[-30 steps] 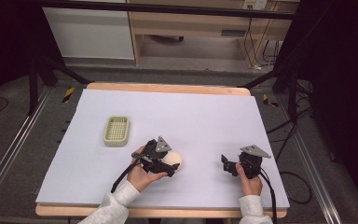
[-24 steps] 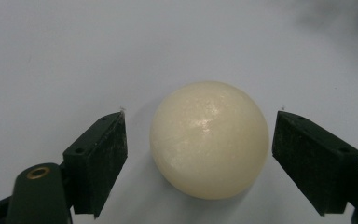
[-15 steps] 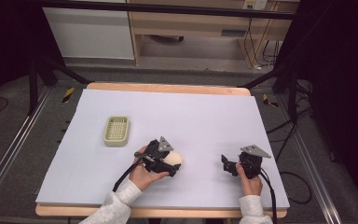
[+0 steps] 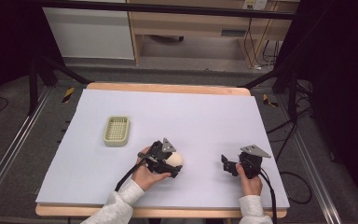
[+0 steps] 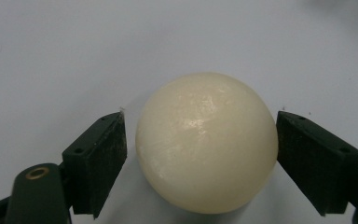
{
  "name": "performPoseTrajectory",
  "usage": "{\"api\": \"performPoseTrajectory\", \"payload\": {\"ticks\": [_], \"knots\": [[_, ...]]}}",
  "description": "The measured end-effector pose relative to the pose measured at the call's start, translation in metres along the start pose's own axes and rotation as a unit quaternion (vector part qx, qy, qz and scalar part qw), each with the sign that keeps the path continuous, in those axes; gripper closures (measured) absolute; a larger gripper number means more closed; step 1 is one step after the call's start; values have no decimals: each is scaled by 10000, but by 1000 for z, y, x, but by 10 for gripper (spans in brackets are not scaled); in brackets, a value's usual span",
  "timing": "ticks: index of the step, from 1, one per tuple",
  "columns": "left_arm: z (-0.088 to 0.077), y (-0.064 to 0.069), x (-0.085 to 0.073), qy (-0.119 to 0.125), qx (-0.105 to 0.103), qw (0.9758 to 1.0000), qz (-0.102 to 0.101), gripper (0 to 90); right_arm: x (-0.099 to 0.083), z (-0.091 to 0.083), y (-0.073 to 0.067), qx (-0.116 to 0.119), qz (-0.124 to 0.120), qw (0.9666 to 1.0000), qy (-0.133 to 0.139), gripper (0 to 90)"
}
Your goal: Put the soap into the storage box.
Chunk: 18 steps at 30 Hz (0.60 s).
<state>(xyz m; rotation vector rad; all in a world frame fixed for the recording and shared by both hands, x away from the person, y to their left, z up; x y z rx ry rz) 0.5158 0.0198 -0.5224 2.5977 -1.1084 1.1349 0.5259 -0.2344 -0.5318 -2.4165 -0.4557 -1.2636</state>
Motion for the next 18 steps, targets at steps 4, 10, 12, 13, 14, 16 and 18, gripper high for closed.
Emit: {"api": "performPoseTrajectory", "payload": {"ticks": [4,10,12,13,14,16,18], "knots": [[2,0,0,-21,-7,10000,22,174,0,0,0,-4,5,10000,-3,36],[5,0,-1,-71,-49,10000,30,186,0,0,0,10,21,10000,-6,36],[5,1,-1,-74,-64,9999,74,200,0,0,0,12,32,10000,-9,36],[5,1,-1,-74,-64,9999,74,206,0,0,0,12,32,10000,-9,36],[6,2,-2,-83,-57,9999,95,211,0,0,0,10,27,10000,-9,36],[6,2,-2,-98,-55,9999,121,218,0,0,0,6,29,10000,-10,36],[6,2,-3,-105,-42,9998,149,228,0,0,0,5,31,10000,-10,36]]}}
Point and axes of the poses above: each handheld gripper's, and its own axes: z roughly forward along the jaws, x roughly out of its top, y roughly to its right, the point moved 8 cm from there along z, roughly forward along the jaws, and after that the axes turned 14 degrees about x, right-handed, at the moved point
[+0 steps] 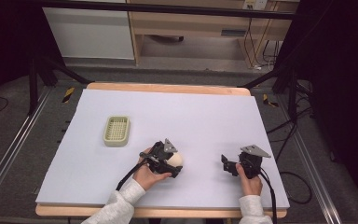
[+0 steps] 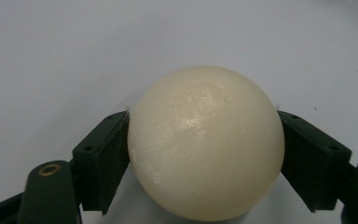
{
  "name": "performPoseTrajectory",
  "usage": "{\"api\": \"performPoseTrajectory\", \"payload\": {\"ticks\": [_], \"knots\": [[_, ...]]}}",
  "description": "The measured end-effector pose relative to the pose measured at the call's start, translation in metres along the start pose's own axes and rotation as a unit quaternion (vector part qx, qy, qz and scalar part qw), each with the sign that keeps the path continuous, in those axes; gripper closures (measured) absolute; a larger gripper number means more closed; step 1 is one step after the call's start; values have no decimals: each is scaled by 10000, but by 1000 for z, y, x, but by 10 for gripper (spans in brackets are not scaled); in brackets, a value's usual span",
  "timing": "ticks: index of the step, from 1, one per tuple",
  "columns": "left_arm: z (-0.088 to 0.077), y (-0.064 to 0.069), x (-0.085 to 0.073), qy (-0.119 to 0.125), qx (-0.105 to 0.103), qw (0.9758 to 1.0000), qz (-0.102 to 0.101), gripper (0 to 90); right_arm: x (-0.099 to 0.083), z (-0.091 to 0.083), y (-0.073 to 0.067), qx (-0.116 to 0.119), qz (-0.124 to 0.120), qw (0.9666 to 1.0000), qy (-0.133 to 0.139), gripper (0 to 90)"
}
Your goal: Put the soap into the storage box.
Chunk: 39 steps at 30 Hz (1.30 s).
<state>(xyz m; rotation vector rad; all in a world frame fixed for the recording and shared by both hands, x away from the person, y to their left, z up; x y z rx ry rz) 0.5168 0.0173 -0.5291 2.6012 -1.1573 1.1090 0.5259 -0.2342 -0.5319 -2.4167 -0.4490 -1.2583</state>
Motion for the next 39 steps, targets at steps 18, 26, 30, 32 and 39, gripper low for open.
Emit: {"api": "performPoseTrajectory", "payload": {"ticks": [18,26,30,32,39], "knots": [[-1,0,1,-47,44,10000,72,238,0,0,0,10,6,10000,-1,36],[-3,-1,0,-64,60,9999,68,238,0,0,0,18,7,10000,-4,36],[-6,-1,0,-38,30,10000,53,239,0,0,0,20,6,10000,-5,36],[-9,-2,1,-35,22,10000,65,239,0,0,0,19,10,10000,-4,36],[-15,-4,1,1,28,10000,79,239,0,0,0,14,5,10000,-2,36]]}}
Point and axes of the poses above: each handheld gripper's, and its own axes: z roughly forward along the jaws, x roughly out of its top, y roughly to its right, the point moved 8 cm from there along z, roughly forward along the jaws, and after that the axes turned 14 degrees about x, right-handed, at the moved point
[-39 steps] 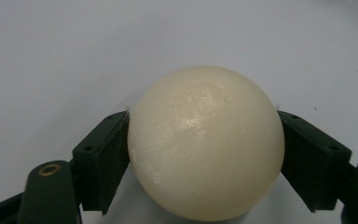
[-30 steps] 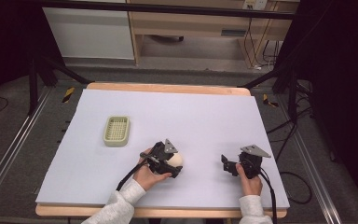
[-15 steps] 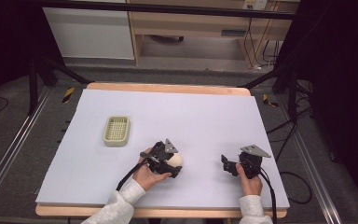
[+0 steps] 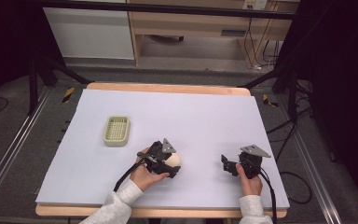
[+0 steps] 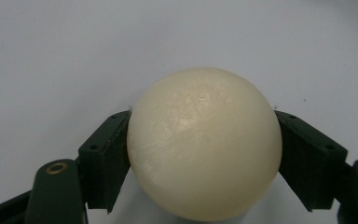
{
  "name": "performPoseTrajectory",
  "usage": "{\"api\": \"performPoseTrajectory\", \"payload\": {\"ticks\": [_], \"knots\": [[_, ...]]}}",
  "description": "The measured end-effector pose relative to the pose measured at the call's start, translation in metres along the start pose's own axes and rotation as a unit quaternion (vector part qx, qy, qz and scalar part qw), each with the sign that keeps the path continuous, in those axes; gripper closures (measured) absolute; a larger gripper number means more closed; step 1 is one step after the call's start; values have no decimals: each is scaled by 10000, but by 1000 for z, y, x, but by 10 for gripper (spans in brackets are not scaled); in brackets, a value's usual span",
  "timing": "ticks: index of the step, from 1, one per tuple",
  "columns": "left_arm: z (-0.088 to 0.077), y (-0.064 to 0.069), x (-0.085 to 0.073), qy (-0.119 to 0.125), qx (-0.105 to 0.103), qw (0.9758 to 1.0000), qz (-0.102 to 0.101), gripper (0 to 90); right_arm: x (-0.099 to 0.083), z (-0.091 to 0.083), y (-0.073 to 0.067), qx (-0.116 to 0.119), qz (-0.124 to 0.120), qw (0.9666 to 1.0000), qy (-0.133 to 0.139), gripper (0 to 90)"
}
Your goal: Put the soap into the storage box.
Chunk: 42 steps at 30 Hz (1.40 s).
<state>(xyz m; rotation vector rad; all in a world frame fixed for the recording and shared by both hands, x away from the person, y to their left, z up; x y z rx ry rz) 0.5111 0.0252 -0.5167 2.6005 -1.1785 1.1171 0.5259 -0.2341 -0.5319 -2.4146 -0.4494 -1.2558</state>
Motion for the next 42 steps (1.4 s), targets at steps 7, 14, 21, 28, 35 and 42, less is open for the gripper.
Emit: {"api": "performPoseTrajectory", "payload": {"ticks": [7,14,21,28,35,42], "knots": [[-10,-8,-1,65,28,9999,-81,239,0,0,0,1,1,10000,-3,36],[-17,-14,-2,102,22,9999,-104,239,0,0,0,5,-10,10000,-16,36],[-24,-22,-2,148,51,9998,-133,239,0,0,0,5,-8,10000,-20,36],[-31,-33,-3,188,100,9995,-239,239,0,1,0,7,-7,10000,-24,36],[-36,-44,-4,228,151,9991,-317,239,0,1,0,-12,-25,10000,-27,36],[-40,-54,-7,212,231,9989,-346,239,0,1,0,-3,-13,10000,-29,36]]}}
Point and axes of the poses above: each handheld gripper's, and its own axes: z roughly forward along the jaws, x roughly out of its top, y roughly to its right, the point moved 8 cm from there along z, roughly forward along the jaws, and after that the axes turned 14 degrees about x, right-handed, at the moved point
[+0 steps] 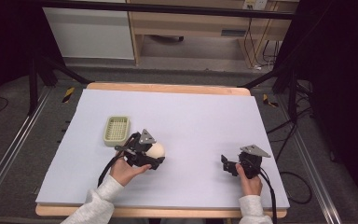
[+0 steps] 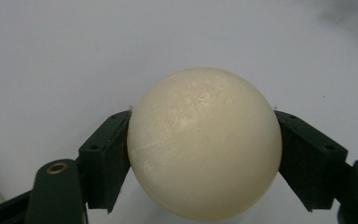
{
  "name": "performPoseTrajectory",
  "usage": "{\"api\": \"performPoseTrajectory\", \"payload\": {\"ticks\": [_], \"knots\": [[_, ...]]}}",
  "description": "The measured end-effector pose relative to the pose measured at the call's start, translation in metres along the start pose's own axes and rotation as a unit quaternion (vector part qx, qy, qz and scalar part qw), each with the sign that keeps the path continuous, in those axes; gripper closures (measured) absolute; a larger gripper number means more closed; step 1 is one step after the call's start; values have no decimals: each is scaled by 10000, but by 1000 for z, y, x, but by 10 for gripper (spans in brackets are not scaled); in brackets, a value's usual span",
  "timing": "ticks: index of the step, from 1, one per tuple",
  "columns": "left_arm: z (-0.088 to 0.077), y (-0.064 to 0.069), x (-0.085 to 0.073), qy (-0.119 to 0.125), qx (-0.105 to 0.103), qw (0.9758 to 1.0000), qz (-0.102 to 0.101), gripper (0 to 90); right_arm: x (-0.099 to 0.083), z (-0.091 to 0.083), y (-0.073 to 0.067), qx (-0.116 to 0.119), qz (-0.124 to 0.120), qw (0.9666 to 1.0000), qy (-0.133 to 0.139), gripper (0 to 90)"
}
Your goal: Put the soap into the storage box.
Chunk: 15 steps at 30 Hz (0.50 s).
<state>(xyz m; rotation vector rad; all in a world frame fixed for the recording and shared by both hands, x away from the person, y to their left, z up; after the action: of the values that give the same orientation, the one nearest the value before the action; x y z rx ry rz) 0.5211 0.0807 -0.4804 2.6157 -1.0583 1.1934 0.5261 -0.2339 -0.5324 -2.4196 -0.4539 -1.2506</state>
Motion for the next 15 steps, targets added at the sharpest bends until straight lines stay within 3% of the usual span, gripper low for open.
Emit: {"api": "performPoseTrajectory", "payload": {"ticks": [15], "knots": [[-4,-20,1,29,121,9998,-172,240,0,0,0,-2,1,10000,3,36]]}}
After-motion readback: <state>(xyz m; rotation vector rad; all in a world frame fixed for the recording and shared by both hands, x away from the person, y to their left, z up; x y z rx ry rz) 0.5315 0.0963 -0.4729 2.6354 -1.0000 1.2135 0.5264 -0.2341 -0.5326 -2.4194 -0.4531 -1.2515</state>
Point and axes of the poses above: each handheld gripper's, and its own axes: z roughly forward along the jaws, x roughly out of its top, y roughly to its right, the point moved 8 cm from there along z, roughly forward along the jaws, and after that the axes turned 14 degrees about x, right-handed, at the moved point
